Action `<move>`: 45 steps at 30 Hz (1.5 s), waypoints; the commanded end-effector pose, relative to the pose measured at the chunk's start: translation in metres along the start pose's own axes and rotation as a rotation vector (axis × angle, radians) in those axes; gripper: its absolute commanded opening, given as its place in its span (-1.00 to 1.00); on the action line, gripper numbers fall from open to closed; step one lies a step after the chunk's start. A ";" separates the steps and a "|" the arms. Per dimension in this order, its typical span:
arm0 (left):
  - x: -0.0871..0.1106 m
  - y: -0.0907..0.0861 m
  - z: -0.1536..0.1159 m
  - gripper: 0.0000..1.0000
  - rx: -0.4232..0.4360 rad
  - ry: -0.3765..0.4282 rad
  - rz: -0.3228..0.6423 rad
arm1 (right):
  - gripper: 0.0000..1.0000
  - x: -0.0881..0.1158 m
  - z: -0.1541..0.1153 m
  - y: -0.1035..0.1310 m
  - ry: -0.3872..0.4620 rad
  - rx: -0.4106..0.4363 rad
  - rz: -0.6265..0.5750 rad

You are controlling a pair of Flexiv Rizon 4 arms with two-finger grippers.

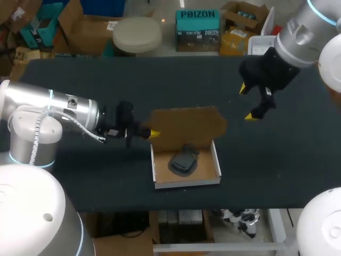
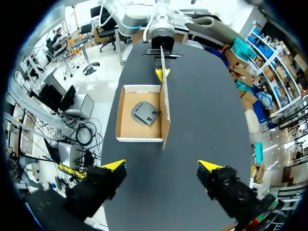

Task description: Assemble the packaging by folding the flat box into shape, placing the metal phone stand inside, and closing the box properly

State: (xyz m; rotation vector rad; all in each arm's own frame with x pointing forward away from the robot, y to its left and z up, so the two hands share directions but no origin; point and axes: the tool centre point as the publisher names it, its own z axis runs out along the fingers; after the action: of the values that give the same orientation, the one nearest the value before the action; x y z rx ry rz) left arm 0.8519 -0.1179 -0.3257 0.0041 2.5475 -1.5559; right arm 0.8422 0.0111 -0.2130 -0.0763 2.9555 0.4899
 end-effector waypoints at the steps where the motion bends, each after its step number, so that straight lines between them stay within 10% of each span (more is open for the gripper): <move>1: 0.001 0.001 0.001 -1.00 0.004 0.001 0.007 | 1.00 0.000 -0.002 0.004 0.005 0.009 0.000; 22: 0.002 0.001 0.001 -1.00 0.000 -0.002 0.013 | 1.00 -0.024 -0.012 0.049 0.017 0.074 -0.004; 27: 0.002 0.001 0.001 -1.00 0.000 -0.002 0.013 | 0.00 -0.040 -0.011 0.067 0.015 0.095 -0.021; 45: 0.002 0.001 0.001 -1.00 0.000 -0.002 0.013 | -0.04 -0.067 0.026 0.121 0.041 0.167 -0.100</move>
State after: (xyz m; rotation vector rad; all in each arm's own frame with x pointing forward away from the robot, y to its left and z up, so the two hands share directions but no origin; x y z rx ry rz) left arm 0.8508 -0.1180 -0.3264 0.0176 2.5398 -1.5494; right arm 0.8961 0.1258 -0.1865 -0.2167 2.9511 0.3344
